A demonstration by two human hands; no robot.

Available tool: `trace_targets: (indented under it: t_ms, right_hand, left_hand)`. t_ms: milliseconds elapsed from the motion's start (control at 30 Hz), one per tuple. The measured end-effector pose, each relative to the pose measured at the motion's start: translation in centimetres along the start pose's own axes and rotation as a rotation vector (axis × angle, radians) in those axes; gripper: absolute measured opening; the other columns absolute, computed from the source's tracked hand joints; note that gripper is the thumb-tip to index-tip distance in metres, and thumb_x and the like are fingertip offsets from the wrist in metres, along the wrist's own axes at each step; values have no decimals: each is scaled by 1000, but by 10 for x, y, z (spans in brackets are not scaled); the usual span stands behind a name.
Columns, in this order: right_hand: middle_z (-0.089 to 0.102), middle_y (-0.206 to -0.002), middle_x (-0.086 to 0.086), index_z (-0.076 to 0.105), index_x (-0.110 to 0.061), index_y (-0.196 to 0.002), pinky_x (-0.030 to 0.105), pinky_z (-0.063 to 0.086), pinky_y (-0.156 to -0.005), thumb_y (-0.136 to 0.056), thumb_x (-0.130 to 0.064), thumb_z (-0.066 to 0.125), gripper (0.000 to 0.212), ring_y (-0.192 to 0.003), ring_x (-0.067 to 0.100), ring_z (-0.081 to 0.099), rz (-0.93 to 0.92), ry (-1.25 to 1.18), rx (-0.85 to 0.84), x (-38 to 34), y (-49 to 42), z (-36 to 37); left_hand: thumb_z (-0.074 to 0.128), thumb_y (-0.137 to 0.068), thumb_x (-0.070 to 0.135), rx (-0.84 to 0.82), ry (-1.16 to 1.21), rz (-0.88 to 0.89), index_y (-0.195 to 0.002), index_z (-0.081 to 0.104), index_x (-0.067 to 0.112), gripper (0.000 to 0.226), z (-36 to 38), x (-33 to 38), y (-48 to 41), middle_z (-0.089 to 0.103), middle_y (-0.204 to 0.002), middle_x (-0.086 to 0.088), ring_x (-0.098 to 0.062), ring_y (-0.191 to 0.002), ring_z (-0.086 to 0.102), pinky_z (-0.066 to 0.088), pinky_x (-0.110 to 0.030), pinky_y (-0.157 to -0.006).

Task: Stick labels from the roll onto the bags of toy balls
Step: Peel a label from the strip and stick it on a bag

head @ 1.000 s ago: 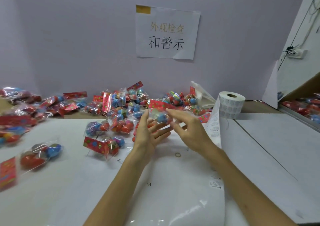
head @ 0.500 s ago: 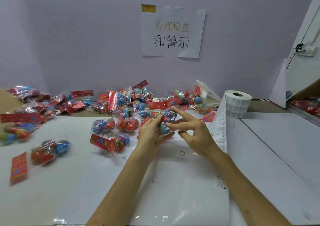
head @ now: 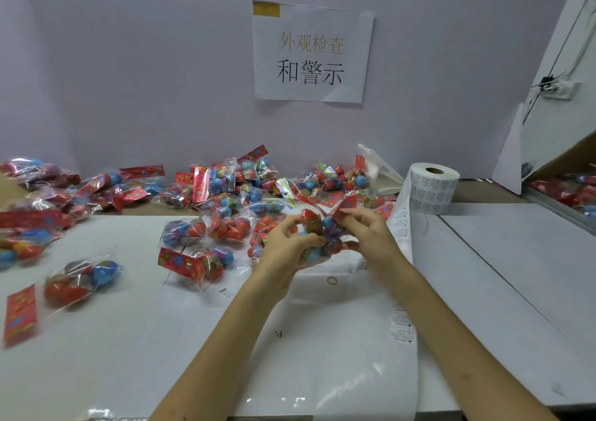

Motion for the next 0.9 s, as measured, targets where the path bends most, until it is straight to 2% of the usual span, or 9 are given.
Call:
trace_targets:
  t_ms: [100, 233, 333, 433, 567, 733, 800, 900]
  right_hand:
    - [76, -80, -10, 77, -27, -85, 22, 55, -59, -96, -14, 65, 21, -75, 2, 70, -27, 54, 5, -1, 1, 2]
    - [75, -90, -3, 75, -27, -89, 23, 57, -62, -96, -19, 67, 13, -82, 8, 70, -21, 93, 49, -2, 2, -1]
    - [76, -90, 5, 76, -25, -87, 26, 56, -63, -95, -22, 69, 11, -82, 16, 70, -22, 107, 73, -4, 3, -5]
    - [78, -89, 6, 77, -25, -85, 29, 57, -66, -93, -24, 70, 10, -82, 22, 72, -29, 158, 63, -5, 3, -6]
    - [77, -85, 0, 77, -28, -80, 41, 60, -78, -92, -22, 71, 14, -85, 24, 72, -34, 200, 50, -5, 2, -4]
    - [76, -83, -7, 77, -29, -84, 29, 60, -70, -94, -20, 71, 14, -82, 14, 72, -60, 245, 37, -5, 3, -1]
    - [75, -87, -2, 75, -23, -94, 27, 59, -67, -95, -24, 69, 6, -81, 12, 71, -37, 225, 18, -2, 3, -1]
    - [74, -90, 3, 72, -13, -101, 23, 55, -64, -95, -26, 69, 14, -79, 10, 70, 2, 241, -30, 2, 2, 1]
  left_hand:
    - [67, -84, -12, 39, -33, -1, -117, 65, 2, 36, -6, -1, 0, 74, -109, -23, -38, -96, 75, 62, -45, -83]
    - [74, -86, -1, 26, -91, 22, -116, 69, 7, 32, -5, 0, 3, 77, -104, -16, -32, -95, 76, 61, -44, -86]
    - [79, -88, 26, -2, -135, 44, -113, 72, 14, 28, -1, 3, 4, 78, -103, -7, -26, -97, 75, 59, -36, -79]
    - [71, -91, 46, 33, -168, 45, -102, 75, 20, 29, -1, 5, 5, 77, -94, 5, -19, -98, 72, 57, -34, -79]
    - [67, -97, 36, 82, -199, 55, -95, 75, 18, 19, -6, 4, 1, 76, -81, 8, -14, -88, 71, 54, -28, -69]
    - [65, -98, 16, 139, -155, 102, -85, 75, 12, 17, -11, 8, 0, 76, -72, 7, -1, -66, 73, 54, -16, -53]
    - [66, -99, 20, 151, -164, 112, -83, 76, 16, 20, -13, 8, 1, 78, -76, 7, -5, -73, 75, 59, -23, -61]
    - [67, -98, 24, 179, -127, 101, -72, 80, 24, 29, -18, 9, 2, 80, -85, 4, -22, -91, 75, 62, -40, -81]
Point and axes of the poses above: each hand's wrist, its own y-axis away from the middle knuckle, its own z-axis out of the palm, x = y × z, the point moved 8 cm from there along -y, towards the middle knuckle
